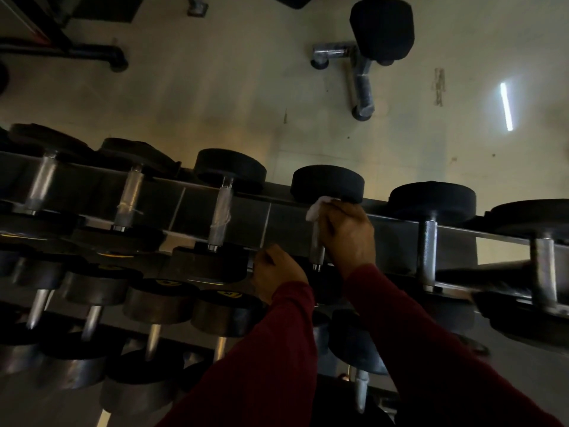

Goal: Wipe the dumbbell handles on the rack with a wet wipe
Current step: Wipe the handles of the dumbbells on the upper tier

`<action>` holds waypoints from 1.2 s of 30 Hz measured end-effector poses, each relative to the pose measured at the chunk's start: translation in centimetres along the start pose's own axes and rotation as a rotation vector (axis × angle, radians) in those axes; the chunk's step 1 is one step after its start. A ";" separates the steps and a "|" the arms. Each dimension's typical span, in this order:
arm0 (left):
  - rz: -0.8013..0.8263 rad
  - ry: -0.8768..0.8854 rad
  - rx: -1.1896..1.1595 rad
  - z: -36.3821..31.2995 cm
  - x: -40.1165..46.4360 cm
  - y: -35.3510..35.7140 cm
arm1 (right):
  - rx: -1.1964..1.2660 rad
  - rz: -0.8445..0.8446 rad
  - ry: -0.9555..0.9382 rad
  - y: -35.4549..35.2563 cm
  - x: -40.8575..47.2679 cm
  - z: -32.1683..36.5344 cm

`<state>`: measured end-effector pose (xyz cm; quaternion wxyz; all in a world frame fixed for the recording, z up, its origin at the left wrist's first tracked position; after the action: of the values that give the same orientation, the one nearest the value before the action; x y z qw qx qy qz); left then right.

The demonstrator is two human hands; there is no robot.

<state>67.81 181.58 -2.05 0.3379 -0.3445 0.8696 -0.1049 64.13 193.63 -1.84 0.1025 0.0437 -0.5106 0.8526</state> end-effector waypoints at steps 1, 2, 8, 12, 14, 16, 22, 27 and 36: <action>0.001 -0.001 0.004 -0.1 0.0 0.0 | -0.003 0.024 0.010 0.1 0.0 0.0; -0.004 0.002 0.010 -0.2 -0.1 0.0 | -0.044 0.079 -0.002 0.3 0.1 0.2; -0.005 0.007 0.043 -0.8 -0.4 -0.3 | -0.198 0.262 -0.116 0.3 1.8 1.1; 0.008 -0.001 0.015 -0.8 -0.6 -0.2 | 0.183 0.001 0.224 -1.2 0.5 0.6; 0.006 0.013 0.017 -0.6 -0.5 -0.3 | 0.346 0.027 0.496 -1.4 0.8 0.5; 0.007 0.030 0.038 -0.8 -0.5 -0.4 | 0.465 0.059 0.739 -1.5 1.8 0.3; 0.018 0.023 0.067 -1.0 -0.5 -0.4 | 0.781 0.087 1.014 -1.4 2.0 0.2; 0.013 0.001 0.081 -1.2 -0.5 -0.4 | 0.760 0.074 1.080 -1.8 2.3 0.0; 0.010 -0.007 0.063 -1.0 -0.6 -0.4 | 0.470 0.381 0.930 -1.9 -2.8 -1.2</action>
<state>67.66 181.62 -0.86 0.3523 -0.3295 0.8663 -0.1294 67.33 195.14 -1.30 0.1486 -0.4088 -0.2066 0.8764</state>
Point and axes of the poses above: each hand's wrist, its own x-axis towards the middle knuckle, its own y-axis out of the palm, z = x × y, the point moved 1 cm from there along x, towards the middle knuckle, and after that the axes turned 2 degrees about z, right-handed, at the moved point
